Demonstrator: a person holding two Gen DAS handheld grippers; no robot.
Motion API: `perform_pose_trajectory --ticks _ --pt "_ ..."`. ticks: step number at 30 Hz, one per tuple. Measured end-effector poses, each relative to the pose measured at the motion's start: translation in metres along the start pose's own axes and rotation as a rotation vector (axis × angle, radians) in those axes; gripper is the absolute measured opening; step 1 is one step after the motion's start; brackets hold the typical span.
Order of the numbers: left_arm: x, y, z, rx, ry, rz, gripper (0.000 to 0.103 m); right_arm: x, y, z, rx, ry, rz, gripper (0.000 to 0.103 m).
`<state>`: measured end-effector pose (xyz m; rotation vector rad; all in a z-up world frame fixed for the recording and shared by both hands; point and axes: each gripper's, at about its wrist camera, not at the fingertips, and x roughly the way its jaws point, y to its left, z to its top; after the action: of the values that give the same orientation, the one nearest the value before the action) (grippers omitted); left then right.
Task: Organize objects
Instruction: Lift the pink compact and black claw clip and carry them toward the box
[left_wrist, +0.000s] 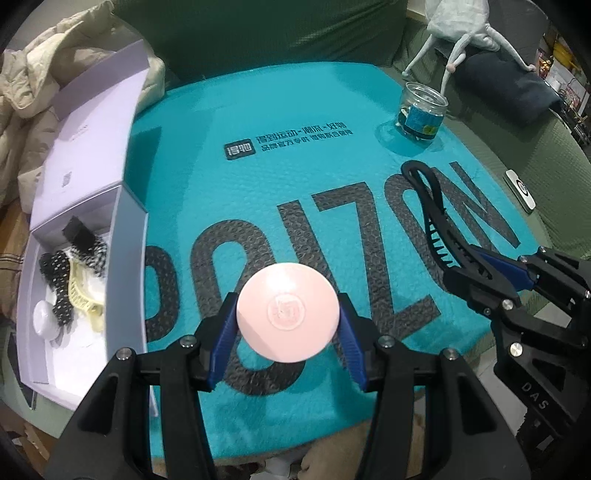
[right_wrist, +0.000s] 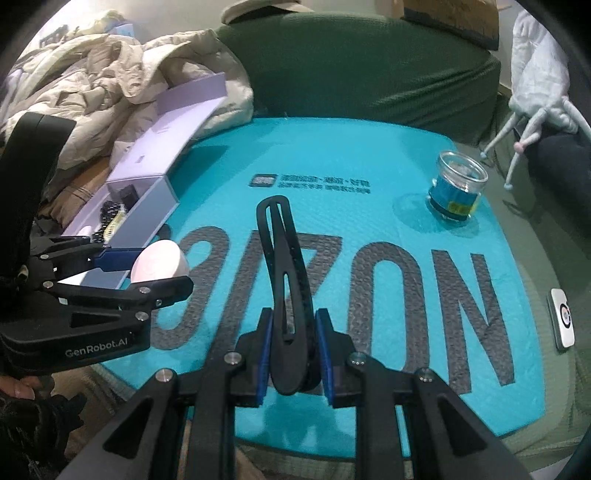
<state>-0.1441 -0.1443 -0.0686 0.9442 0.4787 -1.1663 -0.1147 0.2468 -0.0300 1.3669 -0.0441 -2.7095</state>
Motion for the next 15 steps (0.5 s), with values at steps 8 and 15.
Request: perform_pose_trajectory --ticks 8,15 --pt "-0.024 0.018 -0.016 -0.002 -0.008 0.034 0.05 -0.015 0.03 0.002 -0.05 -0.012 0.02 0.022" --pt "-0.044 0.041 -0.035 -0.035 -0.022 0.072 0.05 -0.021 0.061 -0.003 -0.099 -0.004 0.056 0.022"
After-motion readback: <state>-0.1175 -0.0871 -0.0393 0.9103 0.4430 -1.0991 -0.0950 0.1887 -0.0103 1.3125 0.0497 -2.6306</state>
